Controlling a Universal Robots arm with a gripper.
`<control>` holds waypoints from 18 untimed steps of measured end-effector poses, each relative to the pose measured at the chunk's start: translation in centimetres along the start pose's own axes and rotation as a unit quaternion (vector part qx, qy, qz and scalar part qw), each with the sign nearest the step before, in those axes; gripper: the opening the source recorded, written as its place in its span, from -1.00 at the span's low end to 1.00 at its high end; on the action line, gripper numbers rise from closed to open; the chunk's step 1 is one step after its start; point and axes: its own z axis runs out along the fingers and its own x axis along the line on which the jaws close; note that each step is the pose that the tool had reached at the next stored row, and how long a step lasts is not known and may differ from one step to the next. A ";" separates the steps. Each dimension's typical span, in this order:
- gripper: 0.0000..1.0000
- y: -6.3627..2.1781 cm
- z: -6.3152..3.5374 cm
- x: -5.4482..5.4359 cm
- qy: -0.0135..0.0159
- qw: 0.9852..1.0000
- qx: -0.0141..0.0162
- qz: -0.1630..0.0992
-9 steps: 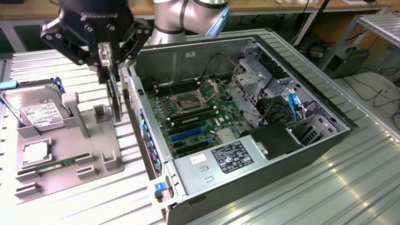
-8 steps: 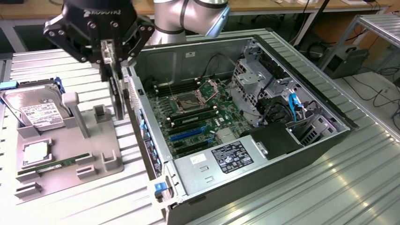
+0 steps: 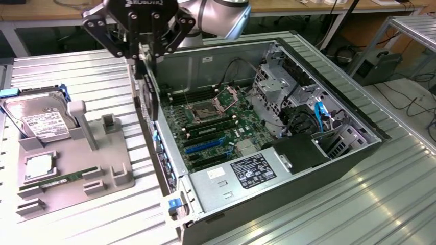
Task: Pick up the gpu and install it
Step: 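Pick up the gpu and move the gpu toward the slot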
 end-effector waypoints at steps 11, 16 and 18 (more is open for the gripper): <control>-0.47 -0.02 -0.15 -5.7 0.003 1.000 -0.001 0.000; -0.47 -0.06 0.30 -8.2 0.003 1.000 -0.001 0.000; -0.47 -0.08 0.55 -9.2 0.003 1.000 -0.001 0.000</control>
